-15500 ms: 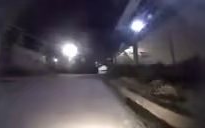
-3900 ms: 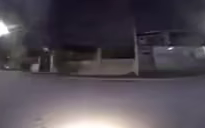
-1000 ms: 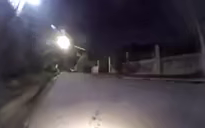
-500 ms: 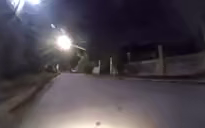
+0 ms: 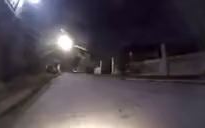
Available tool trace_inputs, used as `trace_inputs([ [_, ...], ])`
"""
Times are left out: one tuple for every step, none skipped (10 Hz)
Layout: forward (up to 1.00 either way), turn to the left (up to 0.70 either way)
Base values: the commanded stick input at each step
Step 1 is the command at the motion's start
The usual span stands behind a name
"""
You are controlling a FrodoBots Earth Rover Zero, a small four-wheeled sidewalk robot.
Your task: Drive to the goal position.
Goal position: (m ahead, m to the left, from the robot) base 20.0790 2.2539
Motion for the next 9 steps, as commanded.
trace_inputs([
  [0.7,0.0],
  [0.7,0.0],
  [0.7,0.0],
  [0.7,0.0],
  [0.7,0.0],
  [0.7,0.0],
  [0.7,0.0],
  [0.7,0.0],
  [0.7,0.0],
])
